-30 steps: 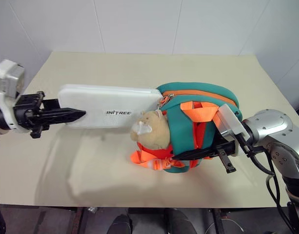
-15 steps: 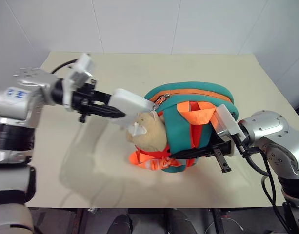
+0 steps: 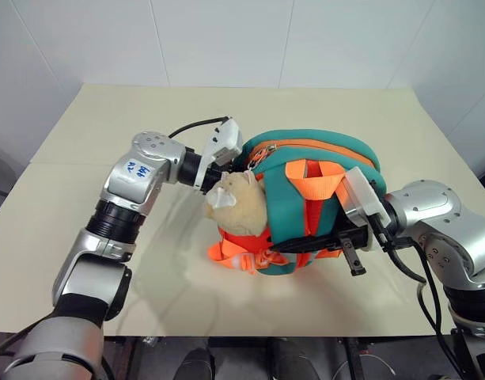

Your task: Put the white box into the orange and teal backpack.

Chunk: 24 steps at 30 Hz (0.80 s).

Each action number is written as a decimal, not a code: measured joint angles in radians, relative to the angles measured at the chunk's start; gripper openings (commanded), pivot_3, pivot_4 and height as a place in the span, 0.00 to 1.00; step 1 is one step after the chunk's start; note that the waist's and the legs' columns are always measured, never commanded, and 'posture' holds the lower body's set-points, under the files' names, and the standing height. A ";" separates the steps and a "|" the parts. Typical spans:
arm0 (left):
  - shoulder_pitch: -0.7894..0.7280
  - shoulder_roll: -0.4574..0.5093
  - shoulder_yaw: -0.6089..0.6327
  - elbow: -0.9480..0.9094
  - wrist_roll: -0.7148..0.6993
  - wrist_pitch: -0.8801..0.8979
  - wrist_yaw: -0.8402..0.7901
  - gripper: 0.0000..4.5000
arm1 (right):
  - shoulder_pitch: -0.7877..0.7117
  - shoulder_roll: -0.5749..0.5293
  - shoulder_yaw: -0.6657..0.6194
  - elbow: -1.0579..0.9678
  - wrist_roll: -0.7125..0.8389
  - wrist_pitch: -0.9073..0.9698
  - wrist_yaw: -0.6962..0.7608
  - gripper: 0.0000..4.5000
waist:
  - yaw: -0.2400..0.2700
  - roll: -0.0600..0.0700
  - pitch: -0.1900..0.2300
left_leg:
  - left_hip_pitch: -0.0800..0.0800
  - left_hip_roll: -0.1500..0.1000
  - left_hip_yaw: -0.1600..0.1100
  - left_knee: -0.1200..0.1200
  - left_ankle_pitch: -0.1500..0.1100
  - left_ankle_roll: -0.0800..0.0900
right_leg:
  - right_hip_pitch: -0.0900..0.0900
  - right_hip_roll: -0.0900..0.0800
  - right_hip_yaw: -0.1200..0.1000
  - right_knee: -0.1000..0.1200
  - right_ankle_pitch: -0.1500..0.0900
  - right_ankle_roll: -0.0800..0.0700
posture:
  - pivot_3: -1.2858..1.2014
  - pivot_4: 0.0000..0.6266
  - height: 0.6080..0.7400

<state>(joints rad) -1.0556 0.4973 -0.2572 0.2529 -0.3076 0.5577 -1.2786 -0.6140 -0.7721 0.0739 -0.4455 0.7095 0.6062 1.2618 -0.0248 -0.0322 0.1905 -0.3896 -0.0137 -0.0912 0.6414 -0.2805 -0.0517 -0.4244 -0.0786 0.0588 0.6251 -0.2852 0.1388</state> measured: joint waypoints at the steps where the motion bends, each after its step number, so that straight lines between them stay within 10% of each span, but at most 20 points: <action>1: 0.000 0.000 -0.002 -0.003 0.000 0.022 -0.005 0.50 | 0.000 0.000 0.000 0.000 -0.001 0.000 -0.002 0.12 | -0.001 0.000 0.000 | 0.000 0.000 0.000 0.000 0.000 0.000 | 0.000 0.000 0.000 0.000 0.000 0.000 | 0.52 0.24 1.00; 9: 0.000 0.055 0.007 -0.026 -0.001 0.057 -0.016 1.00 | 0.000 0.003 0.005 0.000 -0.006 0.000 -0.010 0.12 | -0.005 0.000 0.000 | 0.000 0.000 0.000 0.002 0.000 0.000 | 0.000 0.000 0.000 0.001 0.000 0.000 | 0.52 0.24 1.00; 24: -0.003 0.305 0.129 -0.090 -0.041 0.081 -0.115 1.00 | -0.006 0.017 0.022 0.018 -0.029 -0.016 -0.007 0.12 | 0.000 0.000 0.000 | 0.000 0.000 -0.002 0.004 -0.001 0.002 | 0.003 0.000 -0.001 0.000 0.000 0.001 | 0.52 0.24 1.00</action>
<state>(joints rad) -1.0582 0.8019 -0.1284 0.1630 -0.3491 0.6386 -1.3931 -0.6198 -0.7554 0.0955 -0.4274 0.6805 0.5897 1.2545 -0.0252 -0.0322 0.1905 -0.3898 -0.0139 -0.0934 0.6455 -0.2816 -0.0499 -0.4218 -0.0785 0.0578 0.6254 -0.2848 0.1397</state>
